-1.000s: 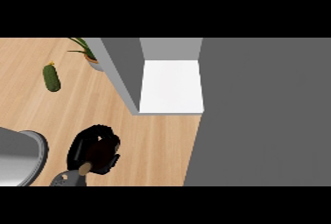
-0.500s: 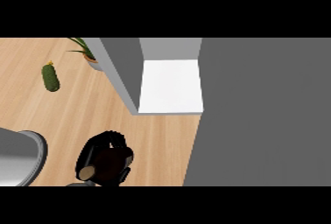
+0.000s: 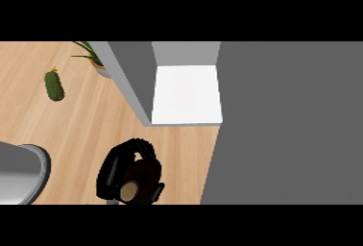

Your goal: Pick up the wine, place it into the cabinet and close the cabinet

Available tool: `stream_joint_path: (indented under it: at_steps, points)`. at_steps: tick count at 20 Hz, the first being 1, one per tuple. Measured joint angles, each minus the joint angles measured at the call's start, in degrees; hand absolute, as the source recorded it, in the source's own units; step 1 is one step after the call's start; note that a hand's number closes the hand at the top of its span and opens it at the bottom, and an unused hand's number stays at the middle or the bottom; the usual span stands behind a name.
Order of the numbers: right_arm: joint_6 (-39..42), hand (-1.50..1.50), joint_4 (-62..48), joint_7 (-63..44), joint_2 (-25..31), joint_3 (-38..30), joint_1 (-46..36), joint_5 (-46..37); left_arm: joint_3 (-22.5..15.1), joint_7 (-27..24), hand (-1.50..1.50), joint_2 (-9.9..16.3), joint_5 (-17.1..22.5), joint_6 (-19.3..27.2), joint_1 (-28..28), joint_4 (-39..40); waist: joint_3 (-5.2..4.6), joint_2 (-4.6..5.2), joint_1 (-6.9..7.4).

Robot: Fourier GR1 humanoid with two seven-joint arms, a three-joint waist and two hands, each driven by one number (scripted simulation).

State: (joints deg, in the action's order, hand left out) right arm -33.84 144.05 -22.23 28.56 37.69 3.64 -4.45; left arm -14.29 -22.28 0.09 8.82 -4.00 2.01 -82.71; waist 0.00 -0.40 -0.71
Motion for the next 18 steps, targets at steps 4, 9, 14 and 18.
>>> stream_joint_path:
  at_steps: [4,9,14,18]
  points:
    - [0.4,-1.5,0.1,1.7,1.5,-1.2,1.3,0.2,-2.1,1.4,1.5,0.0,-0.2,6.2,-2.1,-1.5,-0.01,0.07,-0.23]
    - [0.8,-1.5,0.1,3.6,2.3,-0.8,3.2,0.5,-3.6,2.3,1.5,-0.1,-1.4,12.7,-6.5,0.1,-0.01,0.14,-0.46]
    - [1.4,-1.5,0.2,5.7,3.2,-1.7,4.7,0.9,-1.6,3.8,1.5,0.0,-2.2,14.7,-12.9,4.8,-0.01,0.23,-0.7]
    - [1.5,-1.5,0.2,6.9,3.5,-1.8,5.7,1.3,-0.8,4.4,1.5,-0.1,-2.7,15.7,-17.1,8.5,-0.02,0.26,-0.74]
